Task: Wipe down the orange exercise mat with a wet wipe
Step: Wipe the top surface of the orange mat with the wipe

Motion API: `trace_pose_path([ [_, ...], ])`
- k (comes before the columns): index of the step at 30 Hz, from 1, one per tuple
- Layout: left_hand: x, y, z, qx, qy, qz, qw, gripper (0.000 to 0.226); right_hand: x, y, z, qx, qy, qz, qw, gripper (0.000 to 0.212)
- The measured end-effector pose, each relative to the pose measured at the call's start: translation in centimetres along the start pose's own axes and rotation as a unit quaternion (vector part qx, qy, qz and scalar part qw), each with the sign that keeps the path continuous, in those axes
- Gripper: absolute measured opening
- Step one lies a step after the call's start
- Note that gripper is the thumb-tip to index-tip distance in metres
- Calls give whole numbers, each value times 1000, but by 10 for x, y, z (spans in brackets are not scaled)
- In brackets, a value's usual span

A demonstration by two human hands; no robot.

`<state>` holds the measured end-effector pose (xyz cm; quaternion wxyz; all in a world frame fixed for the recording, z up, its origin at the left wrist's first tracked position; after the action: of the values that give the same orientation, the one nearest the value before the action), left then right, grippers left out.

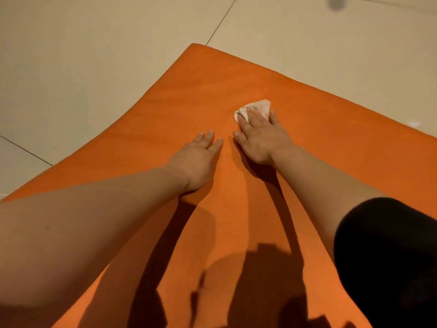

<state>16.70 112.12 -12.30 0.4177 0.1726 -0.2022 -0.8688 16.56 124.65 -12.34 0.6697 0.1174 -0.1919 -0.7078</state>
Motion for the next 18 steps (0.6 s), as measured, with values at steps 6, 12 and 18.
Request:
trace_pose_path([
  [6, 5, 29, -10, 0, 5, -40, 999, 59, 23, 55, -19, -48, 17, 73, 996, 61],
  [12, 6, 49, -16, -21, 33, -28, 999, 57, 46, 24, -18, -8, 6, 46, 999, 59],
  [18, 8, 75, -24, -12, 23, -52, 998, 55, 66, 85, -38, -39, 9, 91, 995, 60],
])
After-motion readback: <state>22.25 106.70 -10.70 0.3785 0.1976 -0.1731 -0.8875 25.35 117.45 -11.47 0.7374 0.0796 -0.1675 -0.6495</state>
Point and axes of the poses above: each hand's wrist, its own y-axis away from the middle knuckle, its own z-axis out of the back of the hand, x = y × z, the point moved 10 cm from there along -y, towards the middle knuckle, and after that the axes turned 2 degrees about y, right-handed, at the moved point
